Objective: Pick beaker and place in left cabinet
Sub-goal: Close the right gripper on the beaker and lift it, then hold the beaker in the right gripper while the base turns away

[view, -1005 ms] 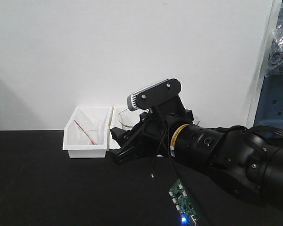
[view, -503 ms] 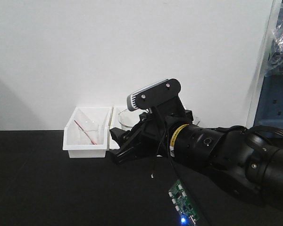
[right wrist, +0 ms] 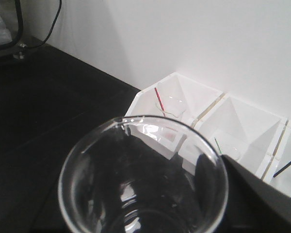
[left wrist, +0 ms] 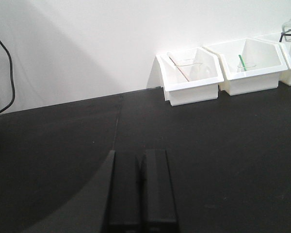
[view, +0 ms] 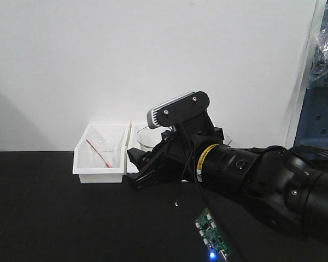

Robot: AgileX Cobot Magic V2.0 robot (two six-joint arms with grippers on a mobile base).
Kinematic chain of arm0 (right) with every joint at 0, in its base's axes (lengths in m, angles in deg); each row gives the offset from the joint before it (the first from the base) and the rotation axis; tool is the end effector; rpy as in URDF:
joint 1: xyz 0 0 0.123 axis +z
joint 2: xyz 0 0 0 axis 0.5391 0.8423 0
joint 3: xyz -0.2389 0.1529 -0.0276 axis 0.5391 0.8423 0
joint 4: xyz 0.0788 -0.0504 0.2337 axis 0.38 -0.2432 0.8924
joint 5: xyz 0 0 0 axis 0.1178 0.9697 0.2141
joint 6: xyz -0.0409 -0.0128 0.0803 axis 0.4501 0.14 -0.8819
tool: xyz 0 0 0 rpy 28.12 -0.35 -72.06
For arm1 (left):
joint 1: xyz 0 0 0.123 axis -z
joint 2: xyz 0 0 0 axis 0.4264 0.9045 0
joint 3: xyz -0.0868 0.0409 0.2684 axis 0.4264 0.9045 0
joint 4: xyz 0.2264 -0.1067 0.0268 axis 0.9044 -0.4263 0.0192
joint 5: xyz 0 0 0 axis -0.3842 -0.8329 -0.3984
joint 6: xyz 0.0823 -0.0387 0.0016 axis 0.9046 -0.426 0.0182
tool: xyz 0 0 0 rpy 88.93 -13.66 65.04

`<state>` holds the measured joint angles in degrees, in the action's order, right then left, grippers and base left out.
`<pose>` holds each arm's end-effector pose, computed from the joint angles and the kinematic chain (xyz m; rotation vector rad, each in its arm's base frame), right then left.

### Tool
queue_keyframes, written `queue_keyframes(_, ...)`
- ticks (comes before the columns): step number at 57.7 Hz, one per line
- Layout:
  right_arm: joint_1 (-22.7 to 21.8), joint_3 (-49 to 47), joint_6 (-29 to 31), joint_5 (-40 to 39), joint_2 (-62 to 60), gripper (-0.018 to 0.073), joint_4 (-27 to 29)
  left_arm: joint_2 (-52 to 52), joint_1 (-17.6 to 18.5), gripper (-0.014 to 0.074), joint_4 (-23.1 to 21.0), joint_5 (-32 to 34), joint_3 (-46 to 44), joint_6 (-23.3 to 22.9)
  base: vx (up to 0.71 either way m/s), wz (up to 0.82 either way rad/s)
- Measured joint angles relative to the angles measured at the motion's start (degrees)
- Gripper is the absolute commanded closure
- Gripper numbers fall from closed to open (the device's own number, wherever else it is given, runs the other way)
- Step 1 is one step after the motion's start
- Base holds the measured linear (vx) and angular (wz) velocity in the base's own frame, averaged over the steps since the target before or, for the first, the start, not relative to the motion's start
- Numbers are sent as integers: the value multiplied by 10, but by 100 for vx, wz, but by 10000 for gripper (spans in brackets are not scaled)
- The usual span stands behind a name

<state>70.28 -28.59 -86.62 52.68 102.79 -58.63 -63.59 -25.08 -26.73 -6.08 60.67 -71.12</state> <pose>0.2981 0.2268 0.3576 -0.6588 1.7042 0.3672 0.0564 -0.0007 0.1925 0.0888 1.6057 0.0717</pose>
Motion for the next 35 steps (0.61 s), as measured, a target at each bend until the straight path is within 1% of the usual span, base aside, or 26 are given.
queue_keyframes(35,0,0,0,4,0,405,0,0,0,603,0,0,0,0,-2,2)
